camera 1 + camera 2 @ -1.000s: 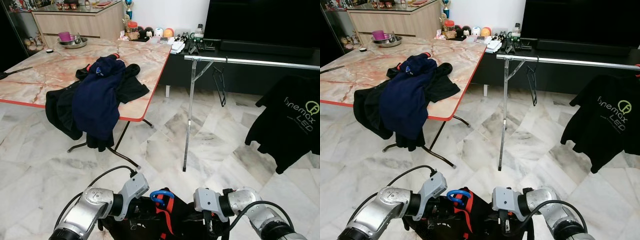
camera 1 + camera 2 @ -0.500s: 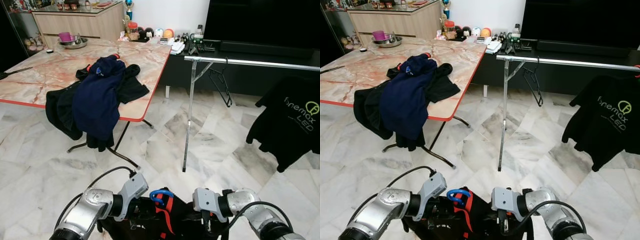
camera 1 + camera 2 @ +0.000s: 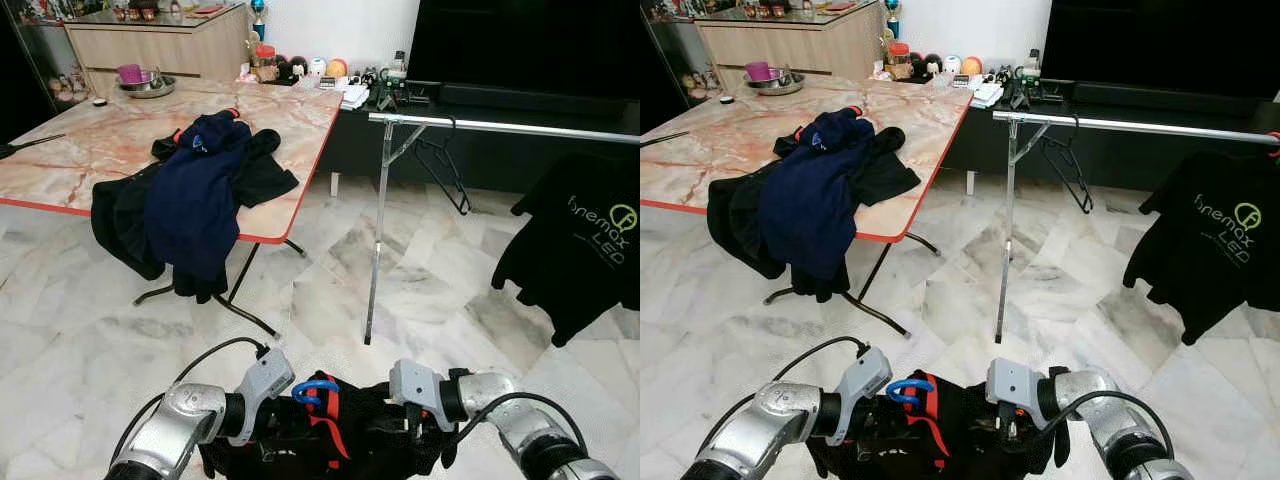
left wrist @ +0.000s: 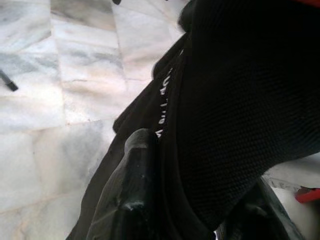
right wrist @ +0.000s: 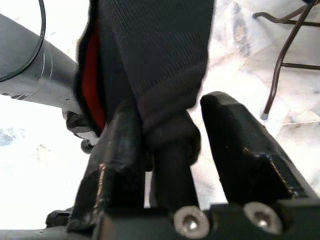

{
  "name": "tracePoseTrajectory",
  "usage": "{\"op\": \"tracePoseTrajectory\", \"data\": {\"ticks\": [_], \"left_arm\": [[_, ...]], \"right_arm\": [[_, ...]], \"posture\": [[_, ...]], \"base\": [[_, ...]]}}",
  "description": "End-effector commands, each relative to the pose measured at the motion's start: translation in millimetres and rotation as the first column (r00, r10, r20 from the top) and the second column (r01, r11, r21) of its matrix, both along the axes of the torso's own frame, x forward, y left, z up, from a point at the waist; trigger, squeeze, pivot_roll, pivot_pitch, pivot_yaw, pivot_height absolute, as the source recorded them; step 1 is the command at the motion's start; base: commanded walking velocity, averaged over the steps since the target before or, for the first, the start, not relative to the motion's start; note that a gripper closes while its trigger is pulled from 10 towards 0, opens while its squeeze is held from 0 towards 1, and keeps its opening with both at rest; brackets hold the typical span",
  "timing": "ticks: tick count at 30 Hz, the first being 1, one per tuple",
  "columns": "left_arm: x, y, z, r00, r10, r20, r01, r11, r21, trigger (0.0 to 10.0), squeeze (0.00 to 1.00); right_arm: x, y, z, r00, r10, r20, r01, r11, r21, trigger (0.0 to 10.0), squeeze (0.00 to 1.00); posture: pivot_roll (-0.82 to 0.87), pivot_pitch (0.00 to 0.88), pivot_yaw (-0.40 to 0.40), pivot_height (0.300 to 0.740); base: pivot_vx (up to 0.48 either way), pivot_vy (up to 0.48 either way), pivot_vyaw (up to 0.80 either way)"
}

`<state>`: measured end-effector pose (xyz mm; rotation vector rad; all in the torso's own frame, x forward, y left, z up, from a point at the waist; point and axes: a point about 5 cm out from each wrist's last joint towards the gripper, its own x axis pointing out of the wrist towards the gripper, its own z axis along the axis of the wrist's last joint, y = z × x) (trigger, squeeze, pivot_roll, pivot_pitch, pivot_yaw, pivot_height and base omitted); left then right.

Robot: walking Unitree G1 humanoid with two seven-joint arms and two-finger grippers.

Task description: Hang hanger

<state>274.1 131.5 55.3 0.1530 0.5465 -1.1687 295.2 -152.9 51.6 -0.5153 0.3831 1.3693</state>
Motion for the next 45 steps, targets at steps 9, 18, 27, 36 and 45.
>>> {"op": "tracePoseTrajectory", "data": {"ticks": [9,18,27,36,45], "left_arm": [[2.3,6.0,-8.8,0.997,0.064,0.030,-0.066,0.997,0.049,0.0,0.00],[2.6,19.1,-30.5,0.978,0.201,0.053,-0.207,0.967,0.151,0.0,0.00],[7.1,39.8,-52.3,0.857,0.484,0.176,-0.515,0.811,0.277,0.0,0.00],[1.9,55.9,-64.9,0.679,0.703,0.211,-0.734,0.639,0.231,10.0,0.00],[2.2,74.2,-49.7,0.455,0.869,0.194,-0.884,0.468,-0.022,10.0,0.00]], "right_arm": [[1.7,-10.8,6.5,0.998,0.025,-0.054,-0.026,1.000,-0.016,10.0,1.00],[11.4,-16.8,16.3,0.998,-0.055,0.006,0.055,0.998,0.007,10.0,1.00],[34.7,-32.4,18.1,0.833,-0.538,0.130,0.525,0.842,0.122,10.0,1.00],[-5.2,-64.5,-49.2,0.353,-0.935,-0.024,0.935,0.353,0.008,10.0,0.00],[-95.2,-67.2,-120.5,0.030,-0.996,-0.084,0.958,0.053,-0.282,10.0,0.00]], "posture": [[0.13,0.035,-0.044,0.740],[0.13,0.040,-0.040,0.740],[0.12,0.043,-0.027,0.740],[0.12,0.045,-0.010,0.740],[0.13,0.039,-0.002,0.740]], "base": [[0.000,0.000,0.00],[0.000,0.000,0.00],[0.000,0.000,0.00],[0.000,0.000,0.00],[0.000,0.000,0.00]]}}
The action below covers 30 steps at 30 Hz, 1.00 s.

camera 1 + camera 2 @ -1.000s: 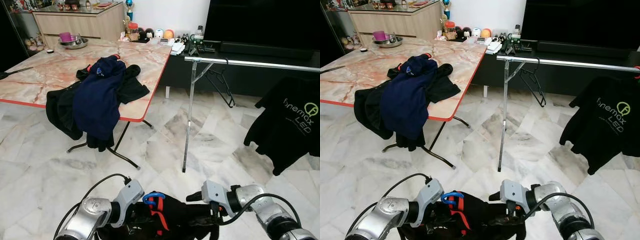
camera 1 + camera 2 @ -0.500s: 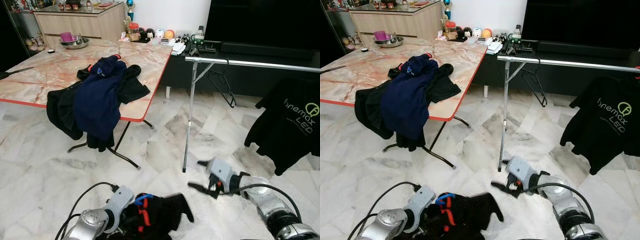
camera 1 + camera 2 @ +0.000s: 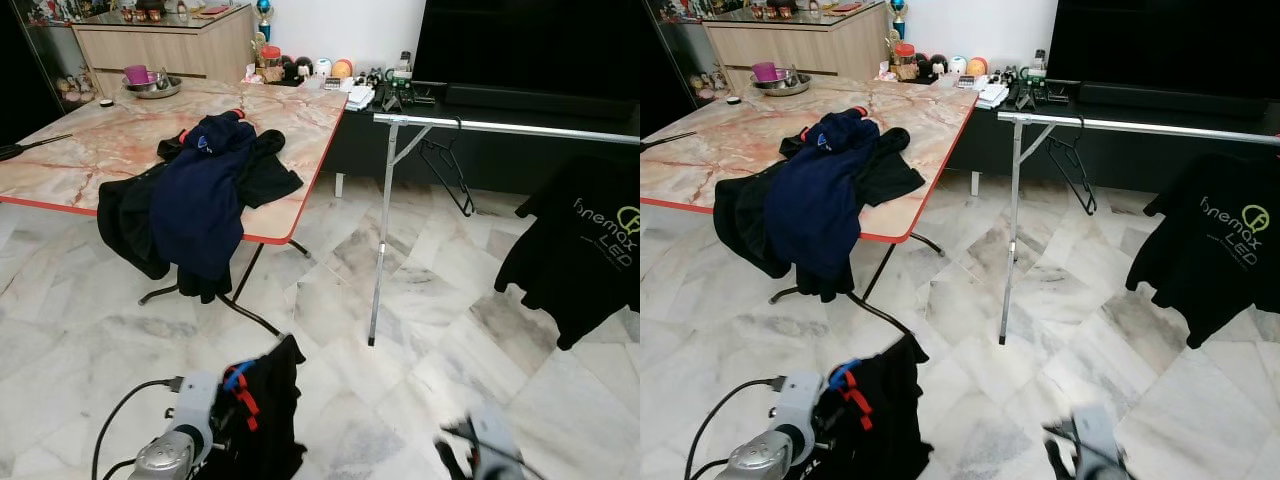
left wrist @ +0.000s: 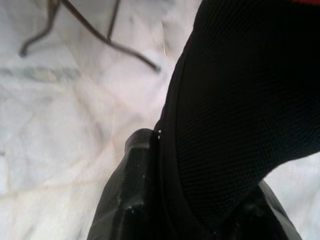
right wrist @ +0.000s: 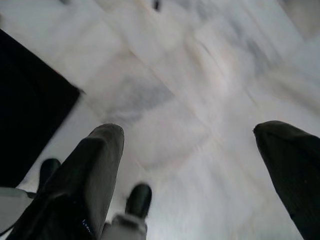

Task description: Hang hanger

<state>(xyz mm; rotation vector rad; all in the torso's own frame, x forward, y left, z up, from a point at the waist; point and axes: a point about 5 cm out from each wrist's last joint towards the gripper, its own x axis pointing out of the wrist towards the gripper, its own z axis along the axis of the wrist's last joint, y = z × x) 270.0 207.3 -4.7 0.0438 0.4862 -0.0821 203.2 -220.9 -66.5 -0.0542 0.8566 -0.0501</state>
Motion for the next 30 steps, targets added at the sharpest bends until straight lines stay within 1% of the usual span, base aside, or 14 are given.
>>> {"op": "tracePoseTrajectory", "data": {"ticks": [1,2,3,4,6,7,9,13,15,18,21,23,24,30], "left_arm": [[4.5,-2.0,13.8,0.994,0.023,0.105,-0.019,0.999,-0.036,10.0,0.00],[4.5,-2.0,13.8,0.994,0.023,0.105,-0.019,0.999,-0.036,10.0,0.00],[1.3,-5.0,15.2,0.992,0.029,0.124,-0.023,0.999,-0.048,10.0,0.00],[-2.2,-9.4,15.3,0.991,0.015,0.132,-0.009,0.999,-0.047,10.0,0.00],[-4.6,-12.5,15.3,0.991,0.005,0.137,0.002,0.999,-0.046,10.0,0.00],[-12.9,-17.3,16.7,0.987,-0.018,0.158,0.026,0.998,-0.051,10.0,0.00],[-19.7,-19.9,17.2,0.984,-0.045,0.170,0.052,0.998,-0.037,10.0,0.00],[-27.4,-24.0,18.0,0.981,-0.100,0.168,0.101,0.995,0.004,10.0,0.00],[-33.2,-26.8,20.4,0.979,-0.120,0.167,0.121,0.993,0.004,10.0,0.00],[-39.5,-28.2,25.1,0.977,-0.117,0.180,0.119,0.993,-0.002,10.0,0.00],[-46.0,-30.3,30.2,0.970,-0.151,0.190,0.153,0.988,0.007,10.0,0.00],[-46.4,-30.7,30.0,0.970,-0.155,0.187,0.156,0.988,0.008,10.0,0.00],[-45.7,-29.2,29.7,0.965,-0.193,0.176,0.187,0.981,0.048,10.0,0.00],[-28.3,-27.7,36.1,0.968,-0.181,0.175,0.168,0.982,0.084,10.0,0.00]], "right_arm": [[-17.0,1.5,-10.0,0.998,-0.023,-0.065,0.021,0.999,-0.024,10.0,0.00],[-17.0,1.5,-10.0,0.998,-0.023,-0.065,0.021,0.999,-0.024,10.0,0.00],[-29.2,0.0,-15.7,0.994,-0.048,-0.098,0.045,0.998,-0.036,10.0,0.00],[-34.3,1.1,-18.1,0.993,-0.042,-0.108,0.038,0.999,-0.038,10.0,0.00],[-36.9,2.0,-19.3,0.993,-0.034,-0.112,0.030,0.999,-0.038,10.0,0.00],[-40.9,5.5,-21.4,0.993,-0.054,-0.108,0.053,0.998,-0.016,10.0,0.00],[-43.2,9.7,-23.0,0.992,-0.067,-0.106,0.068,0.998,-0.002,10.0,0.00],[-42.5,16.9,-23.5,0.995,-0.018,-0.098,0.016,1.000,-0.020,10.0,0.00],[-40.2,20.7,-23.0,0.996,-0.022,-0.086,0.021,1.000,-0.006,10.0,0.00],[-37.8,20.5,-22.0,0.996,-0.027,-0.080,0.026,1.000,-0.014,10.0,0.00],[-36.9,19.0,-21.4,0.997,-0.022,-0.078,0.021,1.000,-0.014,10.0,0.00],[-36.9,18.5,-21.3,0.997,-0.021,-0.079,0.020,1.000,-0.015,10.0,0.00],[-36.1,18.2,-20.8,0.997,-0.013,-0.076,0.012,1.000,-0.017,10.0,0.00],[-35.2,20.4,-21.0,0.997,-0.008,-0.080,0.007,1.000,-0.009,10.0,0.00]], "posture": [[0.13,0.036,-0.004,0.740],[0.13,0.036,-0.004,0.740],[0.14,0.033,-0.016,0.740],[0.14,0.034,-0.019,0.740],[0.14,0.033,-0.018,0.740],[0.12,0.031,0.003,0.740],[0.12,0.024,0.009,0.740],[0.11,0.004,0.017,0.740],[0.11,0.000,0.022,0.740],[0.12,0.000,0.016,0.740],[0.12,0.000,0.006,0.740],[0.13,0.000,0.003,0.740],[0.13,0.000,0.007,0.740],[0.11,0.000,0.017,0.740]], "base": [[0.000,0.000,0.00],[0.000,0.000,0.00],[0.000,0.000,0.00],[0.000,0.000,0.00],[0.000,0.000,0.00],[0.000,0.000,0.00],[0.000,0.000,0.00],[0.000,0.000,0.00],[0.000,0.000,0.00],[0.000,0.000,0.00],[0.000,0.000,0.00],[0.000,0.000,0.00],[0.000,0.000,0.00],[0.000,0.000,0.00]]}}
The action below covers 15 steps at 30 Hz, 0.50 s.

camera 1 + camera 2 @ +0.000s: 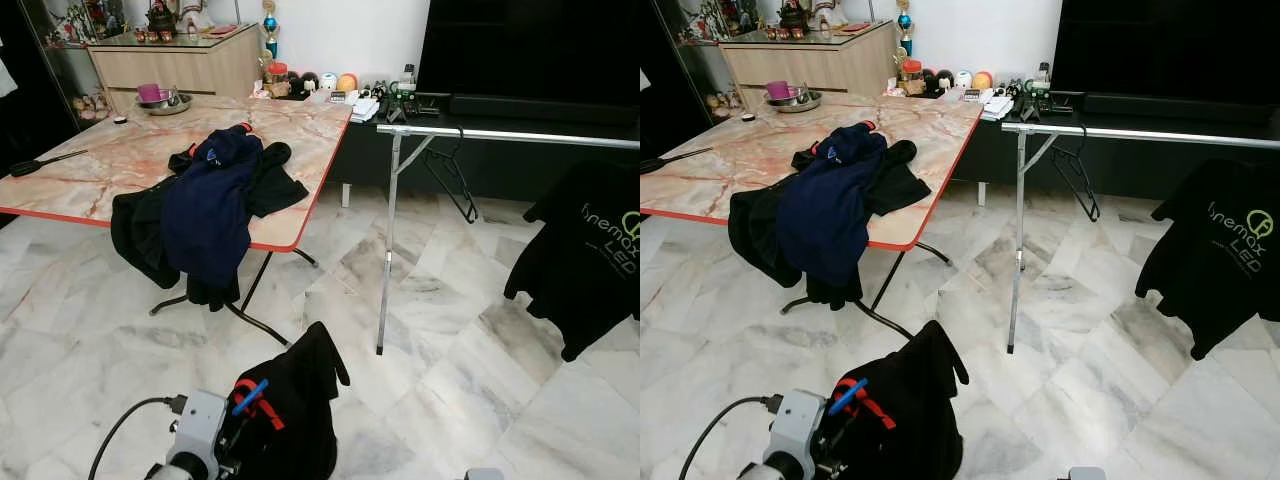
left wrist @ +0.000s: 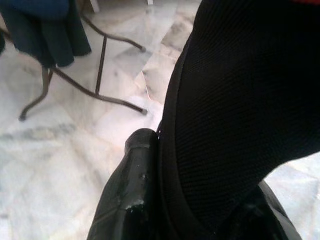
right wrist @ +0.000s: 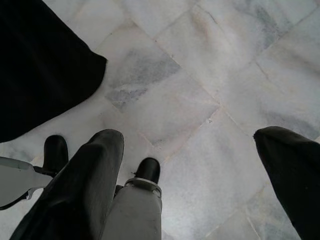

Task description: Hang hanger

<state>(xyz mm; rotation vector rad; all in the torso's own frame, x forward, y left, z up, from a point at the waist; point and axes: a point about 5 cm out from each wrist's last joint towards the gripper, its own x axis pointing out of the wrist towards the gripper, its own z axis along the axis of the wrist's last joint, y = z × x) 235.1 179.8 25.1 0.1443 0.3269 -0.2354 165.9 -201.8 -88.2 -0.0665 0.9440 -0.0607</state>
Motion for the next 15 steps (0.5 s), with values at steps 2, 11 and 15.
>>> {"op": "tracePoseTrajectory", "data": {"ticks": [2,11,15], "left_arm": [[10.1,-3.3,8.2,1.000,-0.008,0.030,0.008,1.000,0.013,10.0,0.00],[10.6,-9.9,6.7,1.000,-0.009,0.016,0.009,1.000,-0.012,10.0,0.00],[9.7,-10.4,5.3,1.000,-0.011,0.009,0.011,1.000,-0.009,10.0,0.00]], "right_arm": [[0.3,1.6,-0.5,1.000,0.008,-0.012,-0.008,1.000,-0.002,10.0,0.00],[-12.1,-3.9,-4.9,0.999,-0.010,-0.050,0.009,1.000,-0.009,10.0,0.00],[-12.4,-4.5,-4.9,0.999,-0.009,-0.048,0.008,1.000,-0.004,10.0,0.00]], "posture": [[0.11,0.000,0.018,0.740],[0.12,0.000,0.025,0.740],[0.13,0.000,0.022,0.740]], "base": [[0.000,0.000,0.00],[0.107,0.000,0.00],[0.249,0.000,0.00]]}}
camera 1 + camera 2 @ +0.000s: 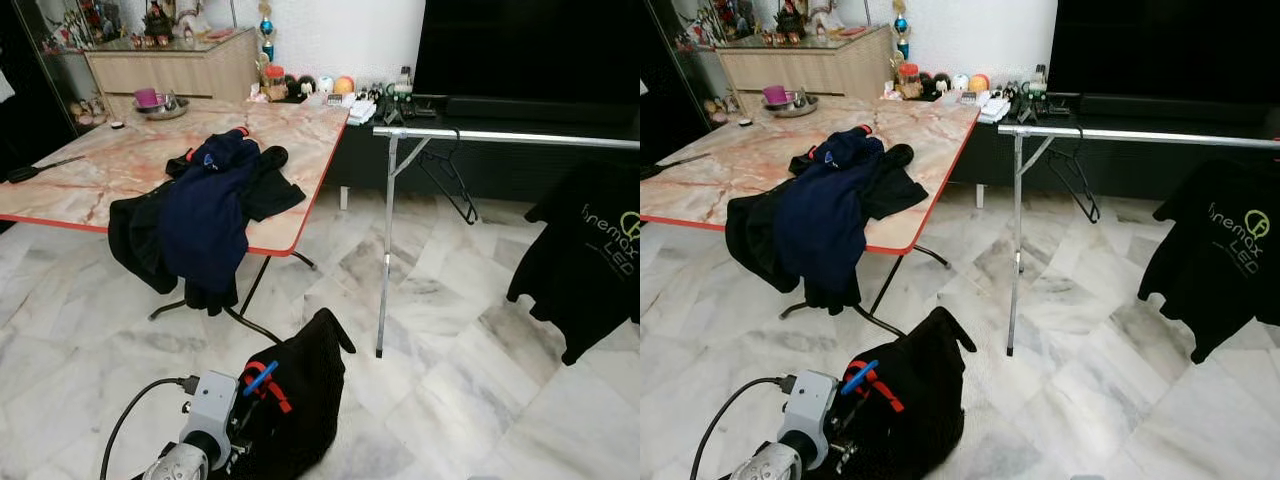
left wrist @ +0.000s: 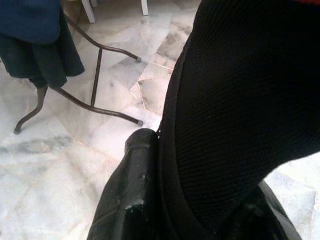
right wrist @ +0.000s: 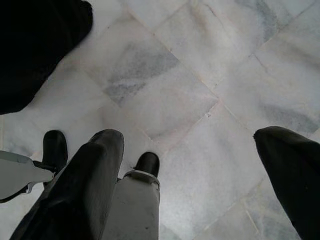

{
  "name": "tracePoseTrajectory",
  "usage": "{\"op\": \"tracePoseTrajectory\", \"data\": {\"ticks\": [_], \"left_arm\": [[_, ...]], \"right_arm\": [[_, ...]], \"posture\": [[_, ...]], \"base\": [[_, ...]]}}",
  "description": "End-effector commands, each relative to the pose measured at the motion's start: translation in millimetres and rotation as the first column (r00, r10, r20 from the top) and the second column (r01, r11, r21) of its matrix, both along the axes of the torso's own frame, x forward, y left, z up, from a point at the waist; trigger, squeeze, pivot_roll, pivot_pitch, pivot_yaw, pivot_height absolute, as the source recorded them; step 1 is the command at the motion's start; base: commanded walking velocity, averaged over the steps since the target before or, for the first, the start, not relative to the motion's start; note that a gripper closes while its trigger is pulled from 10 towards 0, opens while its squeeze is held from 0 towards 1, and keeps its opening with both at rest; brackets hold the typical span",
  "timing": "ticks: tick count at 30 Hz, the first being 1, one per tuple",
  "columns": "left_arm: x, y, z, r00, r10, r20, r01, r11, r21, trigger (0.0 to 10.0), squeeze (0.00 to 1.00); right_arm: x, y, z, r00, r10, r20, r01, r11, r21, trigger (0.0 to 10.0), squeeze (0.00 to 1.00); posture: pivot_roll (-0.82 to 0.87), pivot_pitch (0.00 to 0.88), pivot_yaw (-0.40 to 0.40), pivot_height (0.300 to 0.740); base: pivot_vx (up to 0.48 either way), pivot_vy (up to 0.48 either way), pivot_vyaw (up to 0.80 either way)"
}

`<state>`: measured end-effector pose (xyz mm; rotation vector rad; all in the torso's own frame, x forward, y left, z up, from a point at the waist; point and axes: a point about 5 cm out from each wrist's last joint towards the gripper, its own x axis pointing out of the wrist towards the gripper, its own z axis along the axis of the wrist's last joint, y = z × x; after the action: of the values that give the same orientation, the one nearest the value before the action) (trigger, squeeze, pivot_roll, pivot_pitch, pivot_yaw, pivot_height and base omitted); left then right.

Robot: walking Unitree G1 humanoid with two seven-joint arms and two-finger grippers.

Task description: Hang hanger

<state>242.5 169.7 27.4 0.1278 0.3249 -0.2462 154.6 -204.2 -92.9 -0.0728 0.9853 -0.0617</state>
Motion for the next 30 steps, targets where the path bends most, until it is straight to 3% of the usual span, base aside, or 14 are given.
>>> {"op": "tracePoseTrajectory", "data": {"ticks": [1,7,17,30], "left_arm": [[2.4,-0.3,3.0,1.000,-0.003,0.010,0.003,1.000,0.009,10.0,0.00],[2.5,-2.1,1.9,1.000,-0.006,0.004,0.006,1.000,0.001,10.0,0.00],[-0.7,-4.3,-0.2,1.000,-0.015,-0.006,0.014,1.000,-0.006,10.0,0.00],[2.1,-8.5,3.0,1.000,-0.029,0.005,0.029,0.999,-0.012,10.0,0.00]], "right_arm": [[-1.1,-2.1,-0.2,1.000,-0.009,-0.007,0.009,1.000,0.001,10.0,0.00],[3.9,0.6,1.1,1.000,-0.001,-0.001,0.001,1.000,0.000,10.0,0.00],[16.9,20.3,3.4,1.000,0.021,0.013,-0.021,1.000,0.008,10.0,0.00],[14.1,13.5,3.1,1.000,0.002,0.014,-0.002,1.000,-0.011,10.0,0.00]], "posture": [[0.13,0.000,0.022,0.740],[0.13,0.000,0.018,0.740],[0.13,0.016,0.018,0.740],[0.13,0.025,0.019,0.740]], "base": [[0.251,0.000,0.00],[0.286,0.000,0.00],[0.317,0.000,0.00],[0.345,0.000,0.00]]}}
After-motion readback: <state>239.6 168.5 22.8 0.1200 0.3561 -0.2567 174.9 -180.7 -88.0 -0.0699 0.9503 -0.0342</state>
